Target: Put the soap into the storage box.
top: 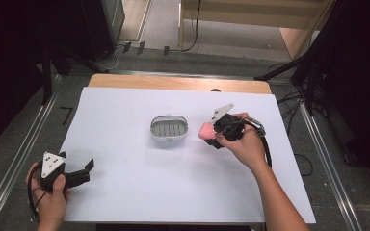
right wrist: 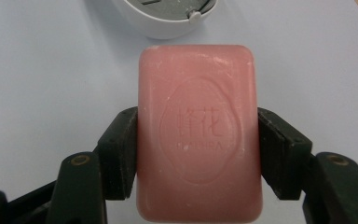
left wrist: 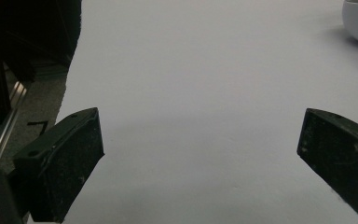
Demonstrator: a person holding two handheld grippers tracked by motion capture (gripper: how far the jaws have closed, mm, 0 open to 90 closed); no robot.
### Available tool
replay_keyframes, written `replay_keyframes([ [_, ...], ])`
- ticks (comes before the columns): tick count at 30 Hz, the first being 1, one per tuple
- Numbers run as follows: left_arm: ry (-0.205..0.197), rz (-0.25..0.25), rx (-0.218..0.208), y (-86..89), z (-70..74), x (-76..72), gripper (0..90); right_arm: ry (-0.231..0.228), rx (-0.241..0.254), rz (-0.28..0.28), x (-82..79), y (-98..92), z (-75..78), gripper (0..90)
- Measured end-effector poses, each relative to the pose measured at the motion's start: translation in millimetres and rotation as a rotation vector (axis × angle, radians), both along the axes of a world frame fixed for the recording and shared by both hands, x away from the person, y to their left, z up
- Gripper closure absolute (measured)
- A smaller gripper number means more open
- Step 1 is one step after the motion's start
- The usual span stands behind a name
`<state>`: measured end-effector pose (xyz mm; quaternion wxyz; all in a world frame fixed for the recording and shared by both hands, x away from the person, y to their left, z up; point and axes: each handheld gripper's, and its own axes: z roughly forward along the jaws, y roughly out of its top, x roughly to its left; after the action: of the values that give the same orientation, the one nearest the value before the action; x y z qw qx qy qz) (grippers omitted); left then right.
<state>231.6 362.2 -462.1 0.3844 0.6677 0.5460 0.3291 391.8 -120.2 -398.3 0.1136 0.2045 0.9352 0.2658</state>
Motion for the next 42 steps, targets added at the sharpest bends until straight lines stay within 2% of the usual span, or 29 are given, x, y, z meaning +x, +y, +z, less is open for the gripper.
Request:
replay_keyframes([
  [1, 0.001, 0.0, 0.0, 0.1, 0.0, 0.0, 0.5, -0.008, -0.004, 0.016, 2.0, 3.2, 1.8, 38.7],
  [9, 0.001, -0.002, -0.002, 0.3, 0.1, -0.1, 0.5, -0.016, -0.003, 0.024, 5.3, 13.4, 5.4, 38.7],
  [16, 0.001, -0.001, -0.002, 0.5, 0.2, -0.3, 0.5, -0.031, -0.001, 0.053, 8.4, 23.6, 8.4, 38.7],
  [25, 0.0, -0.001, -0.006, 0.7, 0.1, -0.4, 0.5, -0.031, -0.016, 0.079, 11.3, 38.0, 11.9, 38.7],
  [33, -0.003, -0.005, -0.01, 0.8, 0.1, -0.6, 0.5, -0.03, -0.009, 0.127, 16.4, 56.7, 14.0, 38.7],
  [42, -0.006, 0.006, -0.01, 1.1, 0.2, -0.7, 0.5, -0.027, -0.01, 0.153, 22.6, 72.3, 14.6, 38.7],
])
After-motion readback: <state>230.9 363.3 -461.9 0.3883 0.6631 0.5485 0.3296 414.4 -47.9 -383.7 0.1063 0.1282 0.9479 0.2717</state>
